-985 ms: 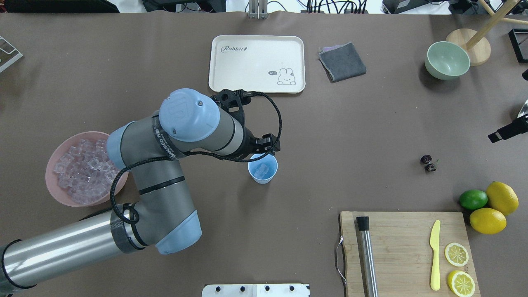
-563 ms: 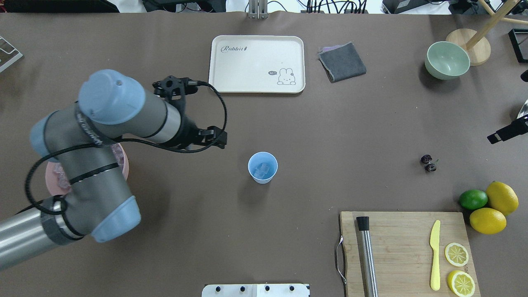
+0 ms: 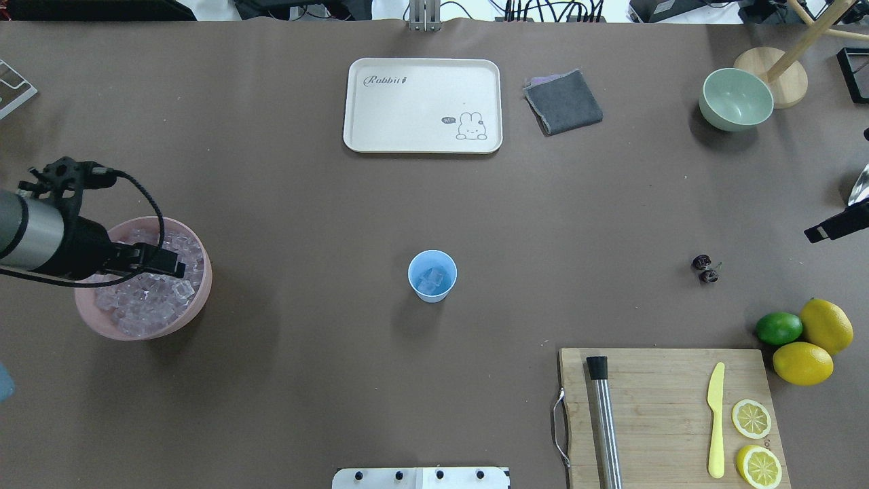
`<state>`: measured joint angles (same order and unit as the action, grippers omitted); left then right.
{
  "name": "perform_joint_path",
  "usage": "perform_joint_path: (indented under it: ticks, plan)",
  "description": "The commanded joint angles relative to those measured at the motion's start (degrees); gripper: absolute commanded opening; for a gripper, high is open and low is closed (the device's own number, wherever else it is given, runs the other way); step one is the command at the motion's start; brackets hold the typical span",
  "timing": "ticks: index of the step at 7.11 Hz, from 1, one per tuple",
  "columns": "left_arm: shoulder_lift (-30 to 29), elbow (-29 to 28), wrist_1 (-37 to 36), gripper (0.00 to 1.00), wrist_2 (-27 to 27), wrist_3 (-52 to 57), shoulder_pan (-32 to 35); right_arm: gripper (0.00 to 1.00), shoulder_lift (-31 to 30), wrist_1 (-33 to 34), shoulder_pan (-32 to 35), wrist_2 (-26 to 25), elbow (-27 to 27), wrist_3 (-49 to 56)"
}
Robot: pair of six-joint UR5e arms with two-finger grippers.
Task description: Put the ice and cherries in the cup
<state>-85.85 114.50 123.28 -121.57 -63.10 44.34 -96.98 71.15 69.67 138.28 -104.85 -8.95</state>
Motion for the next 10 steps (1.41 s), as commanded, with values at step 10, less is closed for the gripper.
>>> perform_joint_path:
  ticks: [10]
  plan:
    - [-2.83,-10.62,11.02,0.73,0.55,-19.70,-2.24,1.00,-1.29,-1.63,-0.42,-0.03,0.00,-0.45]
